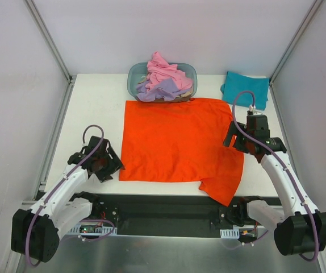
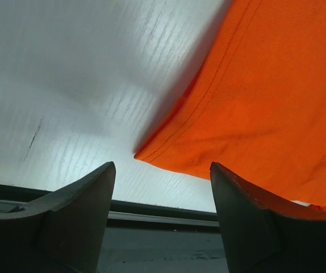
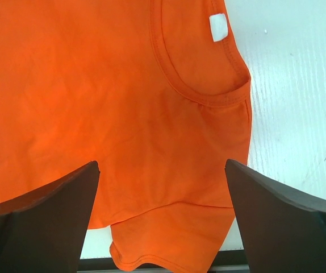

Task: Fold and stack the t-shirts
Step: Flatten the tshirt out

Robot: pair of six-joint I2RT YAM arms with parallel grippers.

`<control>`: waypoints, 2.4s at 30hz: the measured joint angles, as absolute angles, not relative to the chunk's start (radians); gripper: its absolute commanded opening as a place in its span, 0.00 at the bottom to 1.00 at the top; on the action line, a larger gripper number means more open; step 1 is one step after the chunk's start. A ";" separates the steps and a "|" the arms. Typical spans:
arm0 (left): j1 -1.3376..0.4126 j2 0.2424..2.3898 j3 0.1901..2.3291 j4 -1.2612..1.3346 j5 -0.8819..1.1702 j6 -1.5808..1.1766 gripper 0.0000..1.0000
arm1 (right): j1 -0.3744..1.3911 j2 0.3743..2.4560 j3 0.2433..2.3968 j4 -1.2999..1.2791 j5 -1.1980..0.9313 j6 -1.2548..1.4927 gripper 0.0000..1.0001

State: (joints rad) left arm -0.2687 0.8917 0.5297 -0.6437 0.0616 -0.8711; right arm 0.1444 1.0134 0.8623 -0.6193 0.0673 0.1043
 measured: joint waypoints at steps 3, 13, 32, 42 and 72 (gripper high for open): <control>-0.269 0.907 0.519 -0.645 0.079 -0.890 0.50 | 0.139 1.015 0.853 -0.627 0.067 0.105 0.97; -0.283 1.023 0.511 -0.638 0.096 -0.907 0.38 | 0.127 1.034 0.852 -0.634 0.066 0.105 0.97; -0.296 1.198 0.544 -0.607 0.090 -0.883 0.00 | 0.144 0.994 0.766 -0.754 -0.094 0.121 0.97; -0.299 1.298 0.636 -0.514 -0.016 -0.877 0.00 | 0.216 1.398 0.739 -0.687 -0.137 0.180 0.97; -0.221 1.508 0.809 -0.339 0.004 -0.815 0.00 | 0.257 1.238 0.812 -0.801 -0.010 0.280 0.99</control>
